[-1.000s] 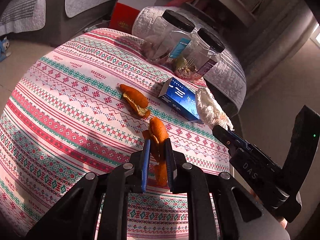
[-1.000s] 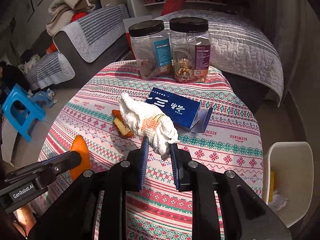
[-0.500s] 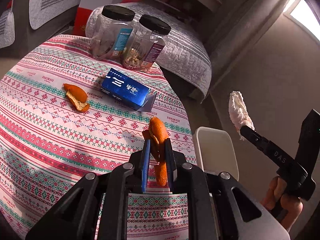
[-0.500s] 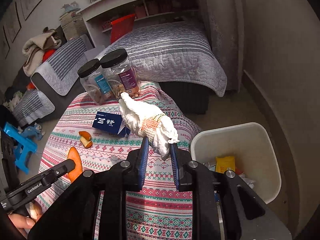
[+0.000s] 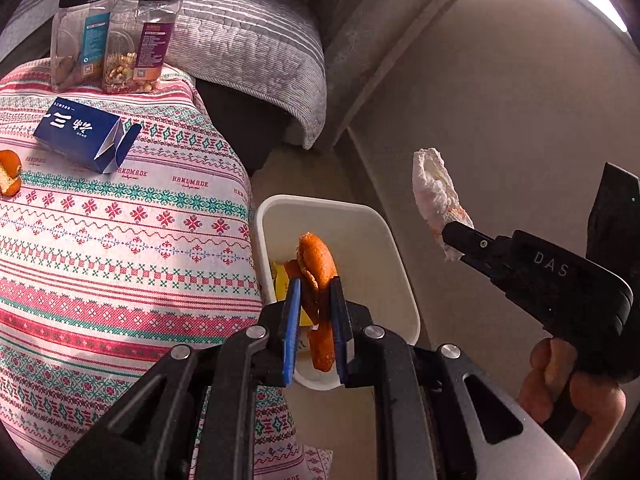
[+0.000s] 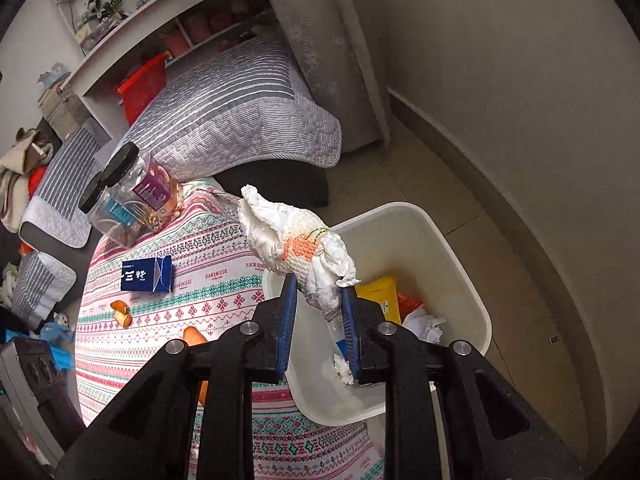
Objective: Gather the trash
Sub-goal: 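Carry orange peel and tissue over the white bin and open both grippers, then grasp second orange peel with left gripper while right gripper grasps blue box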
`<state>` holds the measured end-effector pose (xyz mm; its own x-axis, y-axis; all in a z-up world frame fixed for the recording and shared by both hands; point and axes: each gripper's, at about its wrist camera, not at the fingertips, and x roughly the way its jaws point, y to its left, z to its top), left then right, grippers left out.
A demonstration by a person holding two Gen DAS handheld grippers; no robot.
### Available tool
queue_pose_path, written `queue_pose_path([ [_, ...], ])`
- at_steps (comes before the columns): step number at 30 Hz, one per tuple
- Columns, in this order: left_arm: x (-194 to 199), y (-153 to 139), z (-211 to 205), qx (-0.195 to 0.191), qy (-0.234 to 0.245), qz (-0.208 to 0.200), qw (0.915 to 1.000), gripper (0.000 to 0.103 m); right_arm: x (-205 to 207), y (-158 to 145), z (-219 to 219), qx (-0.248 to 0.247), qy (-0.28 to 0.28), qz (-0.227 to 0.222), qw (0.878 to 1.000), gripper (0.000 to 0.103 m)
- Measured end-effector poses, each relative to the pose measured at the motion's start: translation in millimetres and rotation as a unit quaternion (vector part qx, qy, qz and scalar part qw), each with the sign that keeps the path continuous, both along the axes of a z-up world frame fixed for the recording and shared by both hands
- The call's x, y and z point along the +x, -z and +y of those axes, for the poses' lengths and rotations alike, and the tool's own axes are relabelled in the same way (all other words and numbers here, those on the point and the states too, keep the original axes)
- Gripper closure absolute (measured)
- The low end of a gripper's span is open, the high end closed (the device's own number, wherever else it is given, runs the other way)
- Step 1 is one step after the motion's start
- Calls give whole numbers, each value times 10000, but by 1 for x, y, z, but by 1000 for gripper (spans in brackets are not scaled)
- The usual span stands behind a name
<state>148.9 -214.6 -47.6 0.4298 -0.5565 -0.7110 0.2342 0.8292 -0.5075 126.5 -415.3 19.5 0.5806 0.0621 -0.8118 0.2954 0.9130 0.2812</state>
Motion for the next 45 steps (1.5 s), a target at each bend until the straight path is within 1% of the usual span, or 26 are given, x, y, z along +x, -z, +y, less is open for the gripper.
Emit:
queue_pose_path([
  [3, 3, 13, -27, -72, 116, 154, 9998, 88, -2, 4, -10, 89, 144, 106, 9998, 82],
  [4, 4, 17, -35, -74, 169, 180, 9997, 85, -3, 5, -13, 92, 180, 129, 9997, 81],
  [5, 6, 21, -42, -85, 243, 214, 9994, 85, -3, 6, -15, 85, 224, 164, 9996, 80],
  [6, 8, 26, -49, -59, 331, 294, 9990, 76, -3, 8, -18, 70, 281, 217, 9993, 75],
  [7, 9, 29, -52, -12, 359, 374, 9987, 64, -2, 11, -19, 20, 370, 303, 9989, 64],
  [8, 9, 31, -51, 5, 318, 389, 9987, 61, -2, 12, -21, -7, 428, 341, 9985, 59],
  [9, 7, 32, -49, -21, 308, 356, 9989, 60, -2, 14, -23, -19, 469, 346, 9983, 57],
  [12, 5, 37, -35, 89, 273, 361, 9989, 60, -2, 15, -26, 52, 545, 329, 9980, 57],
  [17, 3, 38, 12, 148, -71, 421, 9990, 60, 4, 16, -18, 77, 490, 311, 9983, 57],
  [20, 4, 32, 42, 304, -236, 378, 9985, 60, 9, 17, -8, 13, 379, 338, 9987, 56],
  [23, 13, 24, 86, 492, -510, 380, 9968, 60, 15, 17, 4, -48, 264, 354, 9990, 54],
  [25, 22, 20, 115, 685, -744, 421, 9940, 60, 20, 18, 15, -128, 167, 371, 9991, 50],
  [27, 26, 16, 148, 856, -992, 505, 9901, 60, 25, 19, 27, -248, 35, 412, 9988, 50],
  [32, 45, 18, 234, 1004, -1731, 809, 9764, 59, 41, 23, 61, -535, -356, 464, 9969, 44],
  [33, 49, 19, 249, 978, -1861, 849, 9740, 59, 45, 24, 68, -567, -449, 458, 9963, 43],
  [35, 53, 19, 279, 809, -2163, 857, 9692, 59, 53, 25, 82, -603, -638, 446, 9951, 39],
  [36, 55, 22, 290, 679, -2293, 910, 9667, 59, 56, 27, 88, -614, -737, 440, 9944, 37],
  [38, 56, 26, 310, 272, -2471, 1072, 9627, 59, 63, 31, 103, -608, -933, 458, 9927, 36],
  [39, 60, 29, 313, 172, -2511, 1117, 9613, 59, 67, 33, 110, -566, -1030, 485, 9919, 36],
  [42, 70, 29, 314, 160, -2524, 1071, 9616, 60, 78, 39, 131, -519, -1319, 490, 9887, 35],
  [45, 80, 31, 308, 128, -2445, 1057, 9638, 59, 88, 42, 162, -769, -1682, 412, 9819, 28],
])
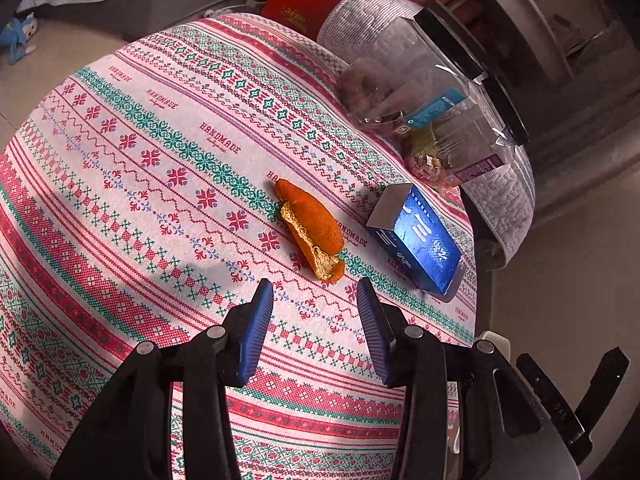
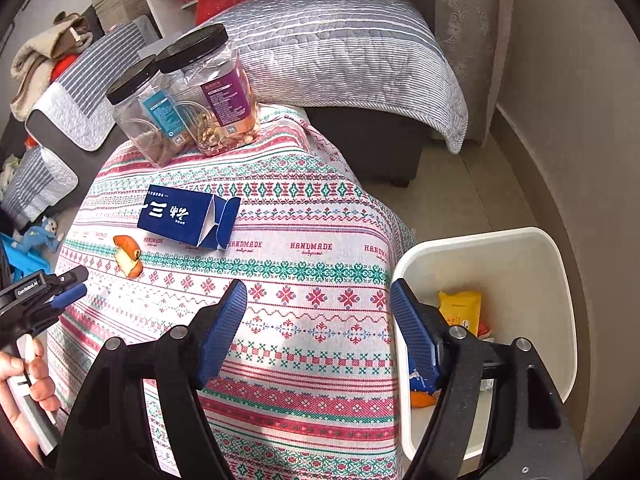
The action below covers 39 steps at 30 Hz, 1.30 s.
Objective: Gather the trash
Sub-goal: 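Grasp second orange peel with left gripper while right gripper grasps blue box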
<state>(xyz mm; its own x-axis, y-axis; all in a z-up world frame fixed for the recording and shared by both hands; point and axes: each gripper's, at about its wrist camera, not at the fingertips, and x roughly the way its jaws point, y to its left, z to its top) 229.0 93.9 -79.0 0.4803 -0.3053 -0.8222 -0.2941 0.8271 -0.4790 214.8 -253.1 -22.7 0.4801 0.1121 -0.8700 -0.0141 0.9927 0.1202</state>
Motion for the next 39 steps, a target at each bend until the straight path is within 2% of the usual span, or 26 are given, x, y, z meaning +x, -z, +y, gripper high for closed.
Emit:
queue_pose_path([
  [3, 11, 8, -5, 88, 42, 27, 9999, 59, 9, 5, 33, -376, -461, -102, 9982, 17],
  [9, 28, 27, -9, -48, 13, 151, 9999, 59, 14, 18, 88, -1056, -1348, -493, 9840, 13],
  [10, 31, 30, -10, -53, 12, 139, 9999, 60, 14, 20, 95, -1129, -1503, -593, 9804, 8],
  [14, 42, 37, -16, 23, 36, 70, 10000, 60, 24, 37, 120, -1357, -2085, -811, 9652, 7],
  [16, 46, 42, -19, 2, 35, 94, 9999, 60, 33, 45, 128, -1601, -2144, -904, 9593, 7],
  [19, 51, 48, -24, -30, 37, 112, 9999, 60, 44, 47, 134, -1543, -2252, -1097, 9557, 7],
  [21, 52, 50, -27, 24, 44, 147, 9999, 60, 47, 48, 142, -1615, -2495, -1261, 9464, 7],
  [23, 54, 51, -27, 51, 19, 130, 9999, 64, 51, 52, 152, -1831, -2741, -1326, 9348, 7],
  [27, 56, 54, -26, 95, 15, 169, 9998, 92, 57, 62, 167, -2089, -3003, -1372, 9205, 7],
  [30, 57, 55, -22, 19, -42, 129, 9999, 98, 60, 72, 177, -2361, -3064, -1445, 9108, 7],
  [32, 57, 53, -19, 42, -73, 78, 9999, 99, 60, 77, 179, -2357, -3108, -1331, 9111, 14],
  [34, 56, 49, -17, 70, -91, 37, 9999, 99, 60, 82, 180, -2456, -3106, -1250, 9097, 29],
  [36, 56, 46, -16, 45, -106, 12, 9999, 99, 59, 80, 178, -2381, -3086, -1235, 9126, 31],
  [39, 57, 42, -14, 28, -110, 0, 9999, 99, 63, 72, 173, -2063, -2978, -1123, 9253, 38],
])
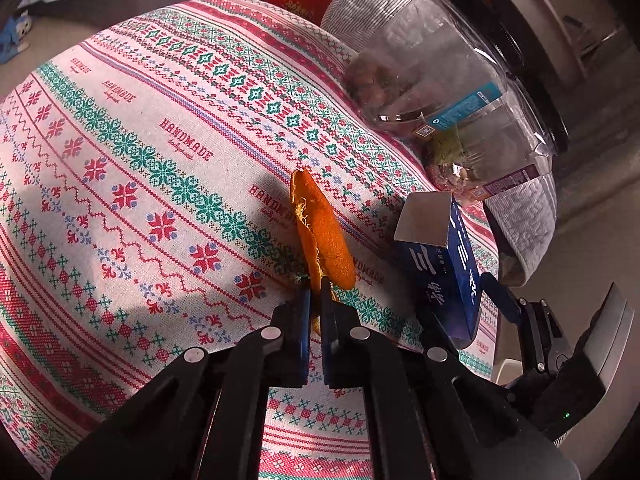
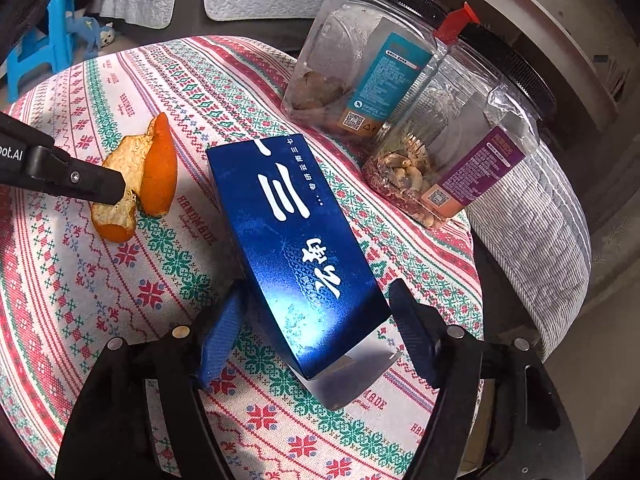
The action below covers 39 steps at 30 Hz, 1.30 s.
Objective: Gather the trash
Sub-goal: 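Grasp second orange peel with left gripper while right gripper grasps blue box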
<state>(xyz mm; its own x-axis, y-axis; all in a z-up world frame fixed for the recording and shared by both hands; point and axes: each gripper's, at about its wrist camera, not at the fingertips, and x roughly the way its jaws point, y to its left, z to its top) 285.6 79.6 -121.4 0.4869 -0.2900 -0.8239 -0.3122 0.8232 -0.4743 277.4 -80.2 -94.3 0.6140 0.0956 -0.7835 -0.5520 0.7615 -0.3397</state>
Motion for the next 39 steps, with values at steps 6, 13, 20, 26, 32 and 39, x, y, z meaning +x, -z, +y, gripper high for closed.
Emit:
queue_pose_path([
  [6, -4, -15, 0, -90, 38, -141, 9999, 99, -5, -18, -5, 492, 145, 314, 9982, 44],
  [13, -21, -38, -8, -169, 152, -291, 9993, 99, -18, -35, -19, 1017, 510, 658, 9913, 48],
  [20, -42, -69, -26, -134, 478, -660, 9966, 100, -38, -50, -48, 1553, 1042, 1077, 9764, 48],
  [26, -66, -91, -31, -53, 673, -900, 9936, 100, -40, -66, -78, 2095, 1493, 1314, 9574, 101],
  [32, -83, -97, -27, -86, 624, -911, 9939, 100, -48, -56, -89, 1890, 1496, 1500, 9589, 93],
  [39, -97, -106, -28, -75, 570, -944, 9939, 100, -45, -34, -78, 1689, 1578, 1320, 9639, 18],
])
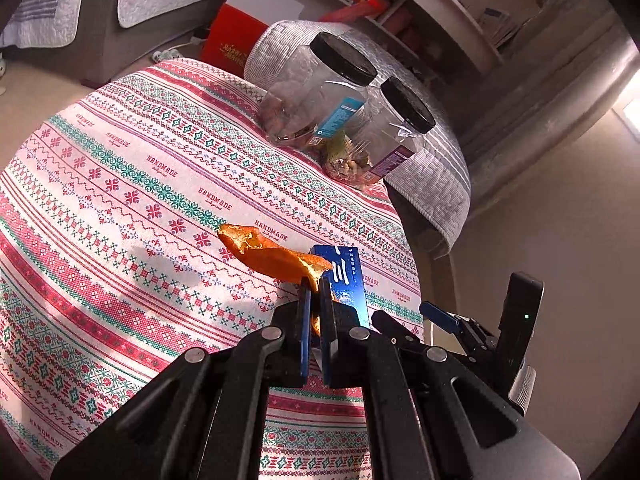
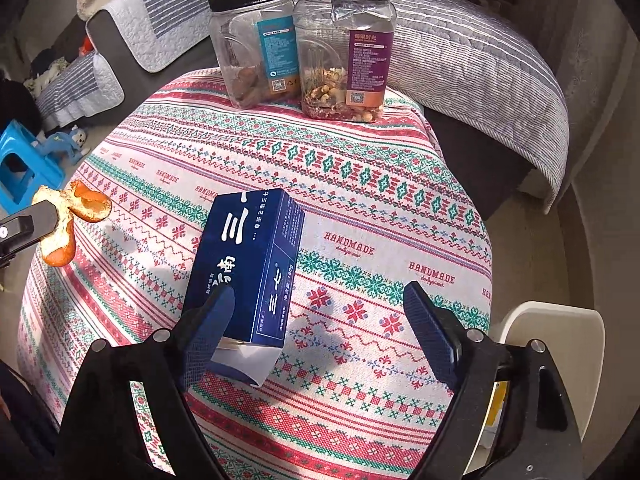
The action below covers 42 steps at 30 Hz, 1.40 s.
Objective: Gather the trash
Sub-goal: 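Grasp second orange peel with left gripper while right gripper grasps blue box, then carry orange peel and blue box over the white bin and open both grippers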
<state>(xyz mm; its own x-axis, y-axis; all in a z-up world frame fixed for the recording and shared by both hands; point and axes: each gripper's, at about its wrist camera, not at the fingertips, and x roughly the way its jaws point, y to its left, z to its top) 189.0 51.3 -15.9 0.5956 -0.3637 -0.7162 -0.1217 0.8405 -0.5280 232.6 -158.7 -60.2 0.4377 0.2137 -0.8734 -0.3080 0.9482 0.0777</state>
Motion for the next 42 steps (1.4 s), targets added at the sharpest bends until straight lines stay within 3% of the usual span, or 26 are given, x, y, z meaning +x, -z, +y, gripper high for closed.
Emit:
queue_pose_path([
  [2, -4, -4, 3, -1, -31, -26, 10000, 100, 3, 10, 13, 253, -81, 228, 9994, 14],
  [5, -9, -10, 9, 24, -77, -52, 10000, 100, 3, 25, 42, 196, -239, 346, 9989, 18],
  [7, -12, -14, 12, 69, -118, -61, 9999, 100, 4, 36, 56, -40, -154, 496, 9986, 48],
  [9, -15, -18, 17, 110, -152, -101, 9998, 100, 4, 36, 60, -78, 43, 521, 9986, 50],
  [18, -22, -36, -1, 140, 27, -270, 9995, 100, -9, -15, 39, 442, 303, 248, 9983, 50],
  [30, -30, -54, -67, -100, 743, -541, 9957, 100, -47, -86, -62, 1029, 1074, -60, 9889, 50],
  [36, -40, -60, -142, -201, 1507, -730, 9857, 100, -75, -107, -143, 1243, 1759, -148, 9764, 50],
  [42, -43, -33, -232, -457, 2130, -541, 9745, 99, -101, -105, -228, 1319, 2528, -55, 9585, 49],
])
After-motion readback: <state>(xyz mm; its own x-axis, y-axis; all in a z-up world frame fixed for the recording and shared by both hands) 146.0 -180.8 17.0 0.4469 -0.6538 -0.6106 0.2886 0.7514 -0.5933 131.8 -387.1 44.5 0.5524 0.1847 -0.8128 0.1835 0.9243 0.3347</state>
